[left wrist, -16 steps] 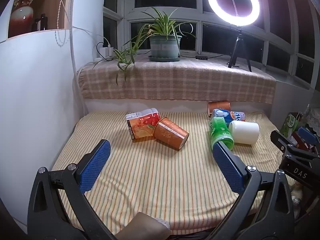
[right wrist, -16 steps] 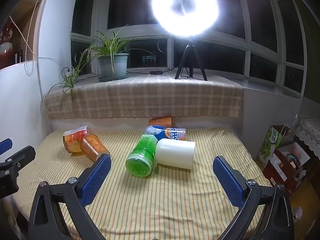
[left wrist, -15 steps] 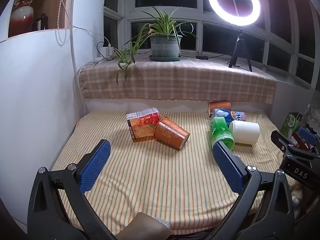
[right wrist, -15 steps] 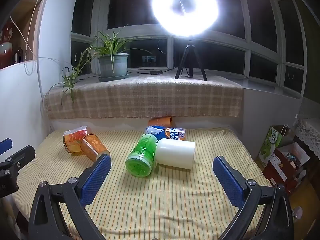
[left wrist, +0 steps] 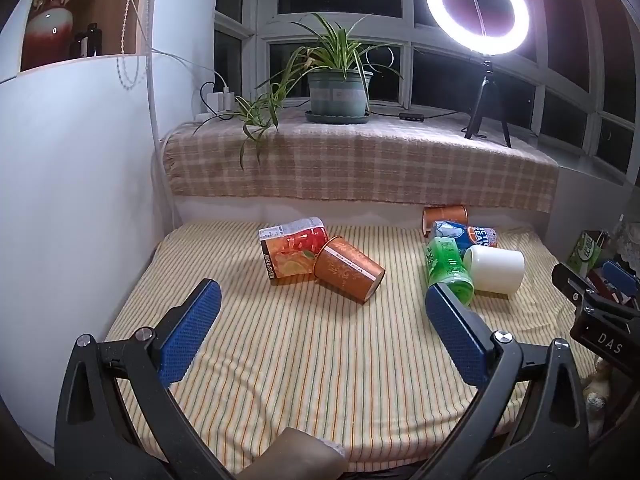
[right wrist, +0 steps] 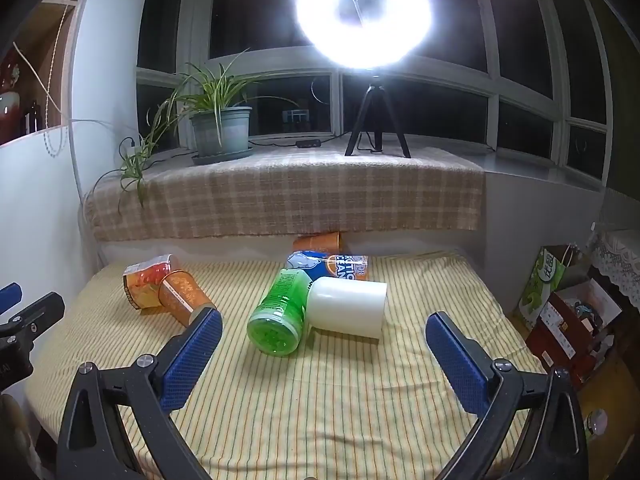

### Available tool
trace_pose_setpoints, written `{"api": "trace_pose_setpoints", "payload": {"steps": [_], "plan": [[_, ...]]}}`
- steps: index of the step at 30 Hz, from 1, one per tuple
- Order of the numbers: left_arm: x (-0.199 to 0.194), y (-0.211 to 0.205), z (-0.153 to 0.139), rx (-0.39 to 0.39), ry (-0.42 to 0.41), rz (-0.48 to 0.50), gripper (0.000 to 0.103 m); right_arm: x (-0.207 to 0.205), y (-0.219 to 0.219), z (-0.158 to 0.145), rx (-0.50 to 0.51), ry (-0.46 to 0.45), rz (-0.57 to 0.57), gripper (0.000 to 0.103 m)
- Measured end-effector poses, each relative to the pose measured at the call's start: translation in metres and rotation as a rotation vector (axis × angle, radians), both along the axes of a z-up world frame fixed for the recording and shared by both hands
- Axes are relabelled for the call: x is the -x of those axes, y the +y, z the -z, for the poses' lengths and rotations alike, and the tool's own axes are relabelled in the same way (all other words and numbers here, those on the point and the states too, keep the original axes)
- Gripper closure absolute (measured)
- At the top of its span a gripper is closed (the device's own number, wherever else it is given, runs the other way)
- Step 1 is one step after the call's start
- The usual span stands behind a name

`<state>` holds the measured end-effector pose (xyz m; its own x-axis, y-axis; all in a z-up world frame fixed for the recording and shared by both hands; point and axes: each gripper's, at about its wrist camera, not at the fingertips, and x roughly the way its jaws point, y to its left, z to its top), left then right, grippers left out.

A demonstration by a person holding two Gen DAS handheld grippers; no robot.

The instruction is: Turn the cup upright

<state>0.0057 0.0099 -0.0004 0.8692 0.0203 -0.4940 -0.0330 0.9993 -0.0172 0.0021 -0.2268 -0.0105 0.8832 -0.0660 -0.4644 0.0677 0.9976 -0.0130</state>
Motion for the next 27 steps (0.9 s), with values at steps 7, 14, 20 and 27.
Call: {"api": "trace_pose_setpoints", "payload": {"steps": [7, 14, 20, 27], "plan": [[0.0002, -0.0004, -0.0002, 0.003, 0.0, -0.003, 0.0, -0.0022, -0.004, -0.0022, -0.013, 0.011, -0.001, 0.0], [-0.0011, -0.0001, -0.0008, 0.004, 0.001, -0.004, 0.0, -0.001, -0.0034, -0.002, -0.014, 0.012, -0.001, 0.0], [-0.0006, -0.0003, -0.0011, 0.003, 0.002, -0.004, 0.0, -0.0009, -0.0031, -0.0022, -0.017, 0.014, -0.002, 0.0], [-0.0004, -0.0003, -0.0009, 0.003, 0.002, -0.003, 0.0, -0.0013, -0.0032, -0.0024, -0.018, 0.015, -0.001, 0.0]]}}
